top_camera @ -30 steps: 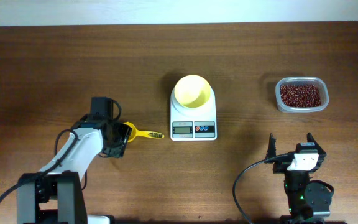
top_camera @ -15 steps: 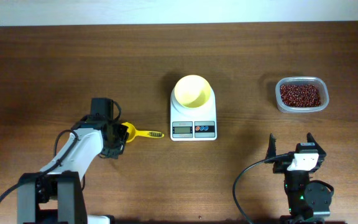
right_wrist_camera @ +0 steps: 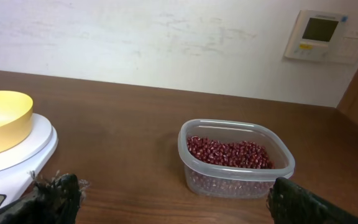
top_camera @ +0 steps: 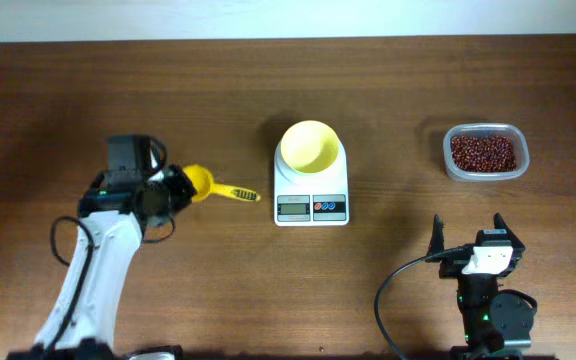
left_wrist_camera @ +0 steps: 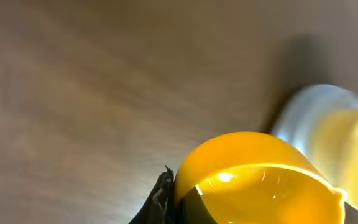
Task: Scoop item into bowl and weigh 50g on scale
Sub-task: 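Lift the yellow scoop with left gripper toward the scale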
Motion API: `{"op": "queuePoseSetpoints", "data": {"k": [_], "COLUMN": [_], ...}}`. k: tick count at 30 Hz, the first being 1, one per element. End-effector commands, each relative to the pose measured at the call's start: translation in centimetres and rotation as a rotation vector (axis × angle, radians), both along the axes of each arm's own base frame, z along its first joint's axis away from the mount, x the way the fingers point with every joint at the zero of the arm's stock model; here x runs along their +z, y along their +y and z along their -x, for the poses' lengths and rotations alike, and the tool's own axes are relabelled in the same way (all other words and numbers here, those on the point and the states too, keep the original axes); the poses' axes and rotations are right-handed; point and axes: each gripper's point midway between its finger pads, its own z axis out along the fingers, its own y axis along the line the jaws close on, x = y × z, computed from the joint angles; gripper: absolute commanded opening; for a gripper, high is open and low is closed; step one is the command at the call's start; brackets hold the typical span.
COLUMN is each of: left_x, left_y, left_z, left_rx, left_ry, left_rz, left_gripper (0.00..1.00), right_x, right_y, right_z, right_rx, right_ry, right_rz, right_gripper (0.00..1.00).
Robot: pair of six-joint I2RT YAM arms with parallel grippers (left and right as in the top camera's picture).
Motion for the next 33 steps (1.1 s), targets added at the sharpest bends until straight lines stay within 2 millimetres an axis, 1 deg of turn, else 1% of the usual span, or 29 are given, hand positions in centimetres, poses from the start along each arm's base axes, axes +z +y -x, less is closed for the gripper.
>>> {"op": "queuePoseSetpoints", "data": {"k": [1, 5, 6, 11, 15, 17, 19, 23, 26, 27, 28, 29, 31, 32, 33], "left_x": [3.4, 5.1, 5.2, 4.9, 4.9, 5.1, 5.3, 6.6, 6.8, 6.8, 6.8, 6.8, 6.8, 6.8, 6.8], "left_y": [-1.1, -1.0, -0.9, -1.0, -1.0, -1.5, -1.7, -1.8, -2.0, -2.0, -2.0, -2.1, -2.2, -2.2, -2.2], "left_z": [-1.3, -3.4, -3.6, -3.1, -3.2, -3.1, -3.2, -3.8, -3.8, -3.8, -3.8, -3.7, -3.7, -3.7, -3.7], "left_rx": [-0.121, -0.112, -0.102, -0.094, -0.093, -0.108, -0.117, -0.122, -0.118, -0.098, -0.078, -0.073, -0.062, -0.056, -0.054], "left_ry": [-0.149, -0.256, -0.265, -0.240, -0.241, -0.244, -0.249, -0.281, -0.280, -0.274, -0.267, -0.264, -0.257, -0.255, -0.254], "left_rz": [0.005, -0.005, 0.000, 0.010, 0.013, 0.036, 0.048, 0.050, 0.066, 0.081, 0.097, 0.110, 0.127, 0.131, 0.134], "left_gripper": [0.00, 0.00, 0.00, 0.00, 0.00, 0.00, 0.00, 0.00, 0.00, 0.00, 0.00, 0.00, 0.00, 0.00, 0.00], "right_x": [-0.3, -0.3, -0.3, -0.3, -0.3, -0.3, -0.3, -0.3, -0.1, -0.1, 0.0, 0.1, 0.1, 0.3, 0.4], "right_y": [-0.4, -0.4, -0.4, -0.4, -0.4, -0.4, -0.4, -0.4, -0.4, 1.3, 3.0, 3.7, 4.1, 5.0, 5.7], "right_z": [0.0, 0.0, 0.0, 0.0, 0.0, 0.0, 0.0, 0.0, 0.0, 0.0, 0.2, 0.3, 0.4, 0.6, 0.8], "right_rx": [-0.022, -0.022, -0.022, -0.022, -0.022, -0.022, -0.022, -0.022, -0.022, 0.079, 0.174, 0.210, 0.186, 0.203, 0.222], "right_ry": [0.006, 0.006, 0.006, 0.006, 0.006, 0.006, 0.006, 0.005, -0.001, 0.000, -0.004, 0.000, 0.057, 0.108, 0.151], "right_rz": [-0.007, -0.007, -0.007, -0.007, -0.007, -0.007, -0.007, -0.007, -0.007, -0.015, -0.057, -0.134, -0.746, -1.069, -1.236], "right_gripper": [0.99, 0.99, 0.99, 0.99, 0.99, 0.98, 0.99, 0.99, 0.99, 0.99, 0.98, 0.99, 0.99, 0.99, 0.99]}}
